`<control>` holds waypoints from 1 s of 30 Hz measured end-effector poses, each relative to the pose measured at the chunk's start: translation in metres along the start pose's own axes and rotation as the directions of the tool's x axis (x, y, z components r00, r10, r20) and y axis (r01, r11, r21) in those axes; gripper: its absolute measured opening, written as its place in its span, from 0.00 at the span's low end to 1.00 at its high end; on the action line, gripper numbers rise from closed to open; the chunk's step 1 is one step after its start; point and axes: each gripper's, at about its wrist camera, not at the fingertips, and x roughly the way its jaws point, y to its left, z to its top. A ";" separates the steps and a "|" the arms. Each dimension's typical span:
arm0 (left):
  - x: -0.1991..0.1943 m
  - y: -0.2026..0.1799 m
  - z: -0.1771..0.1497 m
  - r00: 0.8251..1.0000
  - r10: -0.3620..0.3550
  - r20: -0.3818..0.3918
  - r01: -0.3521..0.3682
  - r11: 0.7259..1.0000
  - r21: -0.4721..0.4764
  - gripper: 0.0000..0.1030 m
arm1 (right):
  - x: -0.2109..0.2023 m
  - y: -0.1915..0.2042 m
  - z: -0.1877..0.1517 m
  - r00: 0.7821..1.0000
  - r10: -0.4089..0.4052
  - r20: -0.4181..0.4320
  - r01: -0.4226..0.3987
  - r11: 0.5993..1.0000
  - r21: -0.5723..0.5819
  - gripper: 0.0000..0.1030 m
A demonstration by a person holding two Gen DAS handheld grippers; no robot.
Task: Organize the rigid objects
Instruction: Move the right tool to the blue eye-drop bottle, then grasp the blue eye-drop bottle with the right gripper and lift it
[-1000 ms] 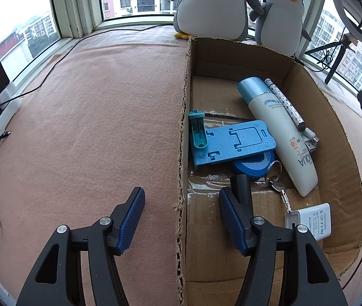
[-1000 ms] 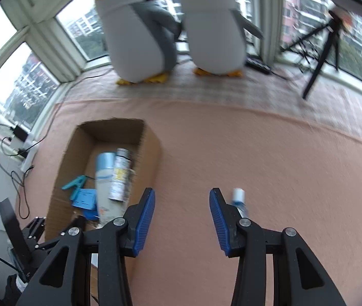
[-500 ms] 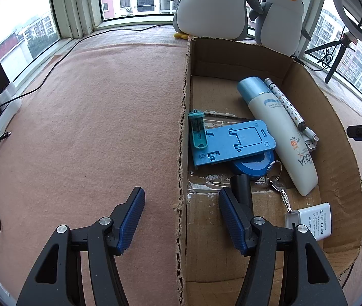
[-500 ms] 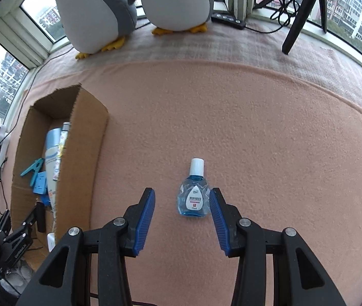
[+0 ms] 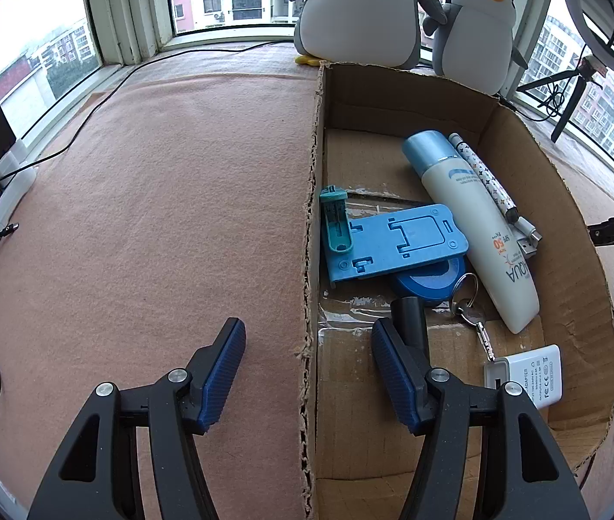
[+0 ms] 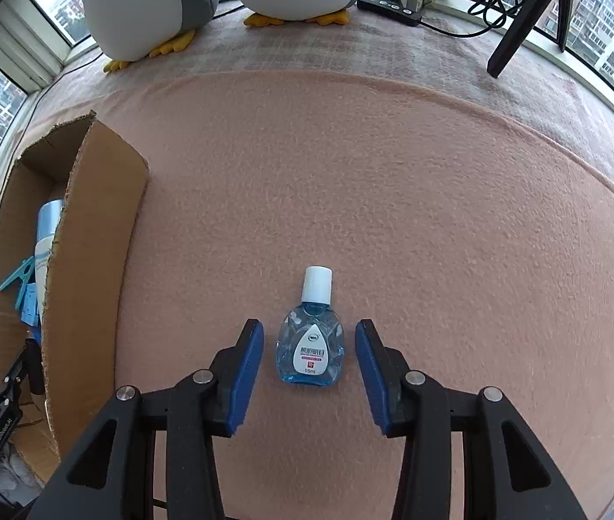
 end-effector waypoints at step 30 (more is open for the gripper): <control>0.000 -0.001 0.000 1.000 0.001 0.000 -0.001 1.000 0.000 0.63 | -0.061 0.032 -0.008 0.987 0.078 0.144 -0.070 0.996 -0.060 0.27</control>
